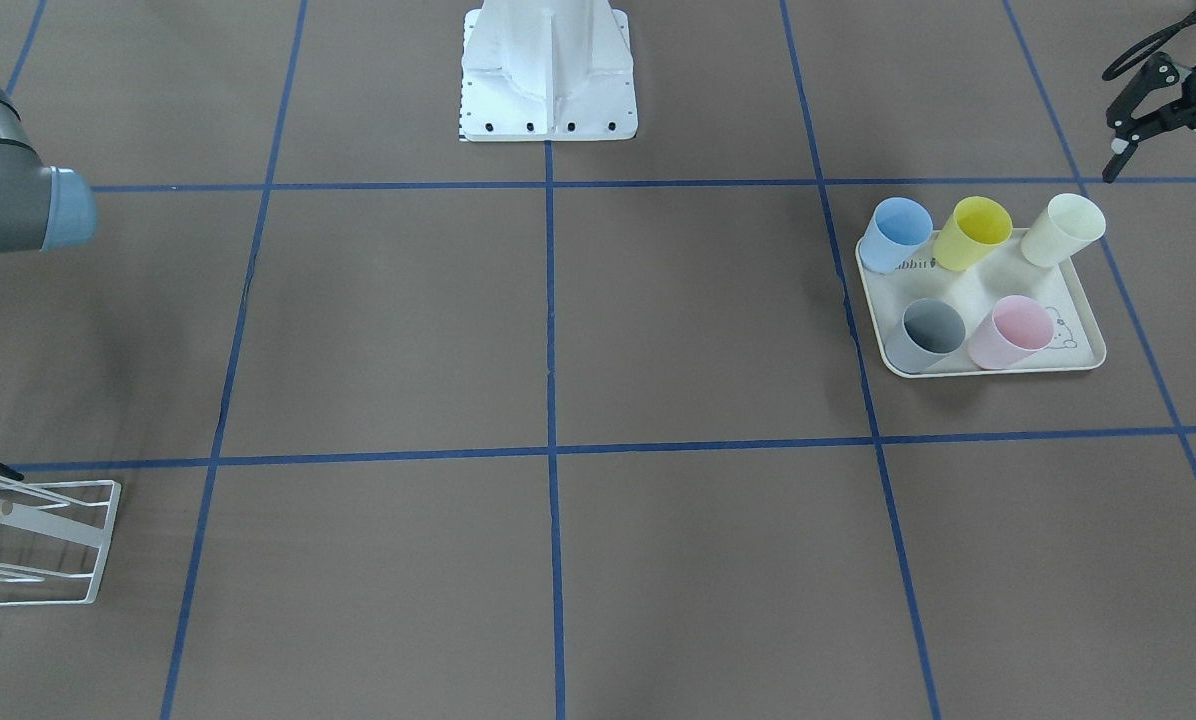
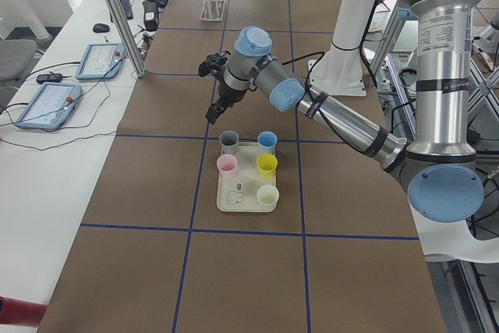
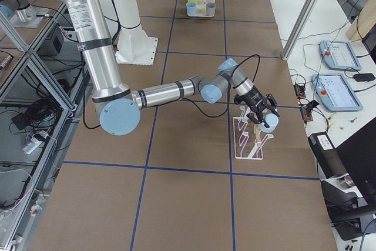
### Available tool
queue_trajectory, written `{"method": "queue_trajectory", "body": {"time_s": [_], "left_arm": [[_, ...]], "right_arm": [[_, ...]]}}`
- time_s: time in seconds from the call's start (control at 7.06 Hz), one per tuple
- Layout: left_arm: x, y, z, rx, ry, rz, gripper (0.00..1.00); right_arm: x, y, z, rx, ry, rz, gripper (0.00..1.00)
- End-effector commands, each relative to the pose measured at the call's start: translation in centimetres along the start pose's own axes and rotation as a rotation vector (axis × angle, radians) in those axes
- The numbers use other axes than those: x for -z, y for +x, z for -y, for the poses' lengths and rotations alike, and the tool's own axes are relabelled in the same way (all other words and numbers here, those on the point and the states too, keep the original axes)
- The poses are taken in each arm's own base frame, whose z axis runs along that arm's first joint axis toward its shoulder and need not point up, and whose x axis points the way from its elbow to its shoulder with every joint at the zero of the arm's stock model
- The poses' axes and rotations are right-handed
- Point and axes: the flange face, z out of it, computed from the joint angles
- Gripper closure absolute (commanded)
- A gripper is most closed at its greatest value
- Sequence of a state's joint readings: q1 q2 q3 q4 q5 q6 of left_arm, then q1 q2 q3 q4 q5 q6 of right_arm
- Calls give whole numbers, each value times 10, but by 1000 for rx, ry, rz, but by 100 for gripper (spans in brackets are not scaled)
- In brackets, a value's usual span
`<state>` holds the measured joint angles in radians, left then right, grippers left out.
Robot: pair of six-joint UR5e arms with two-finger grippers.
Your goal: Transfer IKEA cup to right arm and place on rack
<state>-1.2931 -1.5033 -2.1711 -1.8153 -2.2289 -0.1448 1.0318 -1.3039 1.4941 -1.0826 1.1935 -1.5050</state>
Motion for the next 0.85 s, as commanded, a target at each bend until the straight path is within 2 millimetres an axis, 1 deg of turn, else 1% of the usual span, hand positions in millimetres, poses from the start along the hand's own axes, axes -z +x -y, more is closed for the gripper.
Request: {"method": "queue_trajectory", "body": {"time_s": [0.0,0.14,0.57,0.71], "left_arm": [[0,0,0,0,-1,0,0],[0,0,0,0,-1,0,0],[-1,0,0,-1,-2,-1,0],[-1,-1,-1,-1,-3,0,0]], "right_arm": [[1,2,0,-2,1,-3,29],[2,2,0,-3,2,-5,23],[4,3,-1,-6,1,-10,23],[19,15,-6,-18,6,-42,23]]}}
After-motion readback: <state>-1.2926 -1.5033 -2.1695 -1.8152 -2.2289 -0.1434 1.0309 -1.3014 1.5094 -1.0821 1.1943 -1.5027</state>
